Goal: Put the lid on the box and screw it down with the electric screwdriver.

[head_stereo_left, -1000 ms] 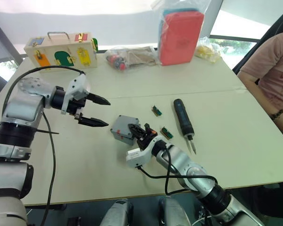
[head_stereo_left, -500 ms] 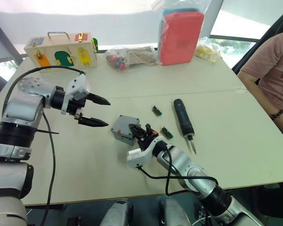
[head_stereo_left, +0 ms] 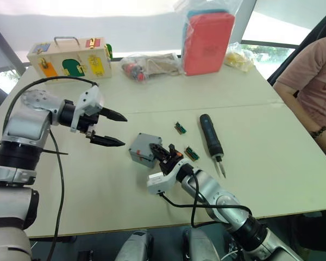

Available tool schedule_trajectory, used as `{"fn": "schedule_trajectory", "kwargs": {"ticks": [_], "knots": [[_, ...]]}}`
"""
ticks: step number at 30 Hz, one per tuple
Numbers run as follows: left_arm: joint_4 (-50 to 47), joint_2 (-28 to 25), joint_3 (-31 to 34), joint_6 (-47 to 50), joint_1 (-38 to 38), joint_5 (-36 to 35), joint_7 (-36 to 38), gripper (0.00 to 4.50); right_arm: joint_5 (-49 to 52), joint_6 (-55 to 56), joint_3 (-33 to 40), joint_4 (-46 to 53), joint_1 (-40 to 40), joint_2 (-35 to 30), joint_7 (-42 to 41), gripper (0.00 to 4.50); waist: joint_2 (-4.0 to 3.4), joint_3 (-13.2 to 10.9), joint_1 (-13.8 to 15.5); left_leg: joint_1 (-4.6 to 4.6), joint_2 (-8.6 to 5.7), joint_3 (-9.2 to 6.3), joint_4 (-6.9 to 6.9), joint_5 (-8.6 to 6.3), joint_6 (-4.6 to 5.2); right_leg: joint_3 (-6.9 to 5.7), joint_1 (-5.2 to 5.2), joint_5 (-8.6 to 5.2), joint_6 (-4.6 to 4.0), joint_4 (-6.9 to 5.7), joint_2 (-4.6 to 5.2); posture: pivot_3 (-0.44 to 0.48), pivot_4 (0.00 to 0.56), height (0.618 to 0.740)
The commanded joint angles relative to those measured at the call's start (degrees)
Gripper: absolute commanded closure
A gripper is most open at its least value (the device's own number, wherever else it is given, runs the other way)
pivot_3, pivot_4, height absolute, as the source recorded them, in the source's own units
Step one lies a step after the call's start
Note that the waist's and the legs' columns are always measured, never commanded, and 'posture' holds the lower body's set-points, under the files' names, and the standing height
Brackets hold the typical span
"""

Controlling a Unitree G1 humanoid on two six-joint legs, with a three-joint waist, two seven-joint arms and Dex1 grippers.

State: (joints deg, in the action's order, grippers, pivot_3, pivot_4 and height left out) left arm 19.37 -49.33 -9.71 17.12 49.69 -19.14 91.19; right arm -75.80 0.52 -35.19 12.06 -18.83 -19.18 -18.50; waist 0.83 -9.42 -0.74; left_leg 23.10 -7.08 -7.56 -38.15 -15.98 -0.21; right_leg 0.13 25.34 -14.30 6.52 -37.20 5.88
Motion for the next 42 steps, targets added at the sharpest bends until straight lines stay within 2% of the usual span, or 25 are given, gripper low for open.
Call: {"fn": "schedule_trajectory", "kwargs": {"ticks": [1, 6, 11, 15, 16, 19, 24, 25, 35, 37, 39, 40, 42], "knots": [[-0.1, -0.33, 1.94, -0.21, 1.17, 0.09, 0.42, 0.06, -0.52, -0.18, 0.38, -0.21, 0.25, -0.4, -1.18, 4.22, 0.0, 0.0, -0.01, 0.0, 0.0, 0.0, 0.0, 0.0, 0.0, 0.0, 0.0, 0.0, 0.0, 0.0, 0.0, 0.0, 0.15, 0.74], [-0.79, 0.34, 1.51, -0.18, 0.7, 0.11, 0.18, 0.06, -0.55, 0.44, -0.38, -1.26, 0.69, -1.16, -2.76, 4.22, 0.0, 0.0, 0.01, 0.0, 0.0, 0.0, 0.0, 0.0, 0.0, 0.0, 0.0, 0.0, 0.0, 0.0, 0.0, 0.0, 0.15, 0.74], [-0.56, 4.83, -0.06, -3.47, -0.31, 2.5, -3.29, 0.06, -0.59, 0.5, -0.35, -1.85, 0.8, -1.22, -2.33, 4.22, -0.01, 0.01, 0.1, -0.01, 0.0, 0.0, 0.0, 0.0, 0.0, 0.0, -0.02, 0.0, 0.0, 0.0, 0.0, 0.0, 0.15, 0.74], [2.7, 8.94, -2.03, -10.01, 0.32, 6.62, -5.13, 1.01, -0.58, 0.52, -0.24, -1.78, 0.81, -1.37, -2.55, 4.22, -0.01, 0.02, 0.03, -0.01, -0.01, 0.0, -0.01, 0.0, 0.0, 0.0, -0.03, 0.0, 0.0, 0.0, 0.01, 0.0, 0.15, 0.74], [3.49, 9.98, -2.54, -11.27, 0.2, 7.33, -5.2, 1.48, -0.64, 0.44, -0.23, -1.74, 0.85, -1.37, -2.64, 4.22, -0.02, 0.03, 0.02, -0.01, 0.0, 0.0, -0.01, 0.0, 0.0, 0.0, -0.02, 0.0, 0.0, 0.01, 0.01, 0.0, 0.15, 0.74], [5.44, 11.68, -3.34, -13.46, 0.18, 8.56, -5.04, 2.43, -0.76, 0.32, -0.23, -1.63, 0.97, -1.39, -2.78, 4.22, -0.01, 0.03, 0.03, -0.01, -0.01, 0.0, -0.01, 0.0, 0.0, 0.0, -0.03, 0.0, 0.0, 0.01, 0.01, 0.0, 0.15, 0.74], [7.99, 13.51, -5.23, -15.78, -1.33, 10.5, -4.21, 4.27, -0.89, 0.2, -0.26, -1.53, 1.08, -1.36, -2.89, 4.22, -0.02, 0.03, 0.08, -0.01, -0.01, 0.0, -0.02, 0.0, 0.0, 0.0, -0.02, 0.0, 0.0, 0.0, 0.01, 0.0, 0.15, 0.74], [8.61, 13.66, -5.93, -16.8, -1.71, 11.52, -4.3, 4.39, -0.9, 0.18, -0.25, -1.46, 1.11, -1.36, -2.97, 4.22, -0.03, 0.05, 0.11, -0.01, -0.01, 0.0, -0.02, 0.0, 0.0, 0.0, -0.04, 0.0, 0.0, 0.0, 0.01, 0.0, 0.15, 0.74], [10.04, 13.04, -8.67, -20.31, -4.37, 16.17, -4.06, 4.39, 0.0, 1.67, 0.03, 0.12, 1.53, -2.92, -4.24, 4.22, -0.27, 0.7, 0.39, -0.3, -0.05, -0.05, 0.02, -0.01, 0.01, 0.0, -0.39, 0.0, 0.0, 0.08, 0.02, 0.0, 0.15, 0.74], [10.16, 12.97, -8.76, -20.26, -4.68, 16.59, -3.9, 4.5, 0.59, 2.18, 0.31, 0.74, 1.63, -3.53, -4.96, 3.22, -0.3, 0.84, 0.53, -0.72, -0.06, -0.08, 0.12, -0.06, 0.09, 0.0, -0.82, -0.01, 0.01, 0.15, 0.02, 0.0, 0.15, 0.74], [10.35, 13.09, -8.78, -20.35, -4.87, 16.93, -3.95, 4.5, 0.98, 2.66, 0.46, 1.01, 1.66, -4.06, -5.24, 2.68, -0.28, 1.15, 0.56, -0.76, -0.06, -0.08, 0.12, -0.1, 0.16, 0.0, -0.89, -0.02, 0.02, 0.18, 0.02, 0.0, 0.15, 0.74], [10.66, 13.16, -8.88, -20.56, -5.01, 17.3, -4.17, 4.5, 1.36, 3.04, 0.75, 1.4, 1.63, -4.57, -5.7, 2.18, -0.28, 1.27, 0.55, -0.77, -0.06, -0.08, 0.12, -0.1, 0.16, 0.0, -0.91, -0.02, 0.02, 0.18, 0.02, 0.0, 0.15, 0.74], [11.02, 13.27, -8.98, -20.56, -5.25, 17.65, -4.43, 4.5, 1.88, 3.5, 1.27, 2.01, 1.71, -5.1, -6.37, 1.45, -0.27, 1.53, 0.57, -0.79, -0.06, -0.08, 0.11, -0.1, 0.16, 0.0, -0.91, -0.03, 0.02, 0.18, 0.02, 0.0, 0.15, 0.74]]}}
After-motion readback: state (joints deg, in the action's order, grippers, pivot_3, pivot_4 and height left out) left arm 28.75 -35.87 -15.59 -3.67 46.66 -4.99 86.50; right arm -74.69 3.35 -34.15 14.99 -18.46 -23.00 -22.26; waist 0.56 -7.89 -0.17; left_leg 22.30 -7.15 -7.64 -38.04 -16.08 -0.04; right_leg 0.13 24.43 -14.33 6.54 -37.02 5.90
